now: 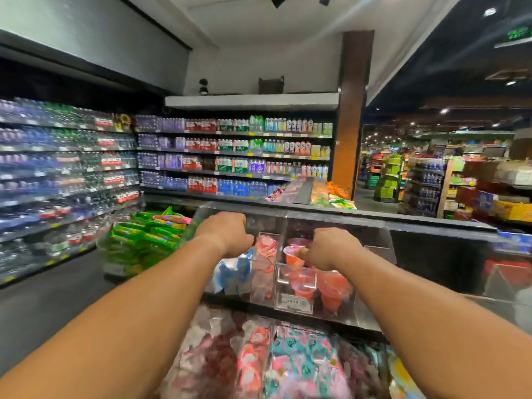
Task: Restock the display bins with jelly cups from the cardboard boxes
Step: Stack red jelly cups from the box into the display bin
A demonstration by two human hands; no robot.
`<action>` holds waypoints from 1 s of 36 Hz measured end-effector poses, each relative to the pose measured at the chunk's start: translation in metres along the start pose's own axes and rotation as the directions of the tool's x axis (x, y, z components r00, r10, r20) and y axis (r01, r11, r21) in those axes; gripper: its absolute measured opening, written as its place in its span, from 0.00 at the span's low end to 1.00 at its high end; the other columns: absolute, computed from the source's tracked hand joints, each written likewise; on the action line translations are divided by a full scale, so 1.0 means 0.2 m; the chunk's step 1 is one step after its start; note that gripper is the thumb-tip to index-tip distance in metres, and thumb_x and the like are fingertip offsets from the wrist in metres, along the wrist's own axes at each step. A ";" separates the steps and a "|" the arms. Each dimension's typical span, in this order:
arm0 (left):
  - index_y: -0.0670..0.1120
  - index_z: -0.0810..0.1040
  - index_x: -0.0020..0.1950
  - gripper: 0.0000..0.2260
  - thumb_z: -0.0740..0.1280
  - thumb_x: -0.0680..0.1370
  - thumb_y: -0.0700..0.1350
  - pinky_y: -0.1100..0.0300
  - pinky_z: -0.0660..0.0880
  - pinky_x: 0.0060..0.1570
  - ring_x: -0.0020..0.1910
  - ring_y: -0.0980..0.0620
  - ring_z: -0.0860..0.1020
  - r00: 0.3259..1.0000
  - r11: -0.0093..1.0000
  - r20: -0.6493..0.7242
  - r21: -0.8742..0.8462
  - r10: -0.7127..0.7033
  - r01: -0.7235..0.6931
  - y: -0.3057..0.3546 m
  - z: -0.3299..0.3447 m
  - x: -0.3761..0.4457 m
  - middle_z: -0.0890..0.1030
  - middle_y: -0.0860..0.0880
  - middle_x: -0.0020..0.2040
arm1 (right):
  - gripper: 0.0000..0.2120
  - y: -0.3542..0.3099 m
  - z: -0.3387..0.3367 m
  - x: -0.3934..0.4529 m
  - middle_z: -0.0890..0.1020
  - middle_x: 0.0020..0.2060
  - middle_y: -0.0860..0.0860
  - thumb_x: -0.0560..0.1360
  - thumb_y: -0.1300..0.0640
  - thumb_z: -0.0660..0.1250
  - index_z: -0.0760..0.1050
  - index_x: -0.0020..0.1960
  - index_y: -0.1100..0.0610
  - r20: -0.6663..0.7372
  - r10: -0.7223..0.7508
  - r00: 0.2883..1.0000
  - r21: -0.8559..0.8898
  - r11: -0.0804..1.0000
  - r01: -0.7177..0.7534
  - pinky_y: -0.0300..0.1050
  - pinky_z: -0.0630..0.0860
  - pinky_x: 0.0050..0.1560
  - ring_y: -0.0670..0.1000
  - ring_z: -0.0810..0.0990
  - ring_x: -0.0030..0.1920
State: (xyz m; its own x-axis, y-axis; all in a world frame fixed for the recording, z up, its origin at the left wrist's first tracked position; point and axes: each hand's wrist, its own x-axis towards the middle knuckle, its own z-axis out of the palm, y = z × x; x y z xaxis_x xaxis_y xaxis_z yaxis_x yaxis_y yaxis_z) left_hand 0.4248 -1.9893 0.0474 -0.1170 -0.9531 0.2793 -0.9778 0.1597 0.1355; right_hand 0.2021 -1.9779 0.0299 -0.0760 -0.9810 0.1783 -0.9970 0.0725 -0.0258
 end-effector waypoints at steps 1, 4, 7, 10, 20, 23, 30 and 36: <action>0.50 0.76 0.56 0.13 0.65 0.78 0.57 0.53 0.74 0.52 0.59 0.42 0.78 0.999 0.999 -0.001 0.005 -0.033 0.033 -0.03 0.00 -0.09 0.80 0.45 0.61 | 0.26 -0.04 0.00 -0.06 0.82 0.55 0.52 0.73 0.30 0.62 0.79 0.54 0.51 -0.003 -0.044 0.999 0.009 0.999 0.044 0.53 0.78 0.56 0.59 0.80 0.56; 0.49 0.79 0.59 0.15 0.65 0.77 0.55 0.54 0.75 0.54 0.59 0.42 0.79 0.988 0.988 0.011 -0.010 -0.153 0.153 -0.15 0.04 -0.37 0.81 0.45 0.61 | 0.29 -0.21 0.05 -0.22 0.83 0.57 0.52 0.74 0.31 0.60 0.79 0.58 0.53 0.009 -0.199 0.980 -0.015 0.980 0.199 0.51 0.77 0.57 0.59 0.81 0.57; 0.49 0.79 0.59 0.16 0.66 0.77 0.56 0.55 0.75 0.52 0.58 0.43 0.80 0.960 0.962 0.074 0.009 -0.272 0.272 -0.31 0.04 -0.69 0.82 0.47 0.60 | 0.34 -0.44 0.14 -0.39 0.81 0.62 0.54 0.72 0.28 0.56 0.77 0.65 0.50 0.089 -0.341 0.936 -0.060 0.936 0.347 0.52 0.77 0.59 0.59 0.80 0.59; 0.50 0.78 0.54 0.12 0.65 0.77 0.56 0.53 0.75 0.51 0.58 0.42 0.79 0.917 0.921 0.085 0.040 -0.389 0.387 -0.53 0.04 -0.99 0.82 0.46 0.59 | 0.30 -0.70 0.23 -0.57 0.81 0.62 0.57 0.76 0.33 0.60 0.78 0.62 0.56 0.146 -0.460 0.876 -0.015 0.884 0.467 0.51 0.77 0.59 0.60 0.79 0.61; 0.52 0.77 0.56 0.13 0.65 0.77 0.58 0.54 0.75 0.49 0.56 0.45 0.79 0.667 0.690 0.178 0.128 -0.723 0.713 -1.26 0.07 -2.06 0.81 0.48 0.58 | 0.35 -1.68 0.59 -1.37 0.79 0.65 0.56 0.71 0.29 0.60 0.76 0.66 0.54 0.321 -0.720 0.616 0.179 0.685 0.707 0.52 0.75 0.63 0.61 0.77 0.64; 0.51 0.77 0.53 0.12 0.65 0.77 0.58 0.55 0.76 0.47 0.53 0.46 0.79 0.559 0.581 0.172 0.136 -0.811 0.802 -1.41 0.06 -2.34 0.80 0.50 0.51 | 0.36 -1.92 0.67 -1.58 0.78 0.66 0.56 0.73 0.30 0.63 0.72 0.69 0.56 0.382 -0.742 0.551 0.240 0.655 0.717 0.53 0.72 0.62 0.61 0.75 0.66; 0.48 0.78 0.63 0.18 0.65 0.78 0.57 0.53 0.77 0.56 0.58 0.44 0.79 0.457 0.481 0.174 0.136 -0.872 0.866 -1.67 0.03 -2.61 0.81 0.46 0.60 | 0.42 -2.27 0.81 -1.76 0.74 0.69 0.57 0.70 0.29 0.64 0.67 0.73 0.57 0.411 -0.751 0.517 0.301 0.647 0.700 0.57 0.72 0.65 0.63 0.72 0.68; 0.48 0.77 0.62 0.17 0.64 0.78 0.57 0.53 0.77 0.52 0.57 0.44 0.79 0.429 0.460 0.215 0.123 -0.877 0.879 -1.89 0.15 -2.59 0.80 0.46 0.60 | 0.41 -2.47 0.98 -1.68 0.76 0.68 0.56 0.69 0.28 0.63 0.69 0.71 0.55 0.433 -0.756 0.492 0.342 0.642 0.686 0.57 0.73 0.65 0.62 0.74 0.66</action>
State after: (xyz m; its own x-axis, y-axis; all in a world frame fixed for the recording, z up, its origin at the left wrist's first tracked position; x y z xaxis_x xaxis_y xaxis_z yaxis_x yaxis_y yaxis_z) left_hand 0.8502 -1.5637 -0.1775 0.7705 -0.6042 -0.2031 -0.5742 -0.7962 0.1907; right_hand 0.7231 -1.7196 -0.2090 0.7213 -0.6151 -0.3183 -0.6883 -0.6880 -0.2302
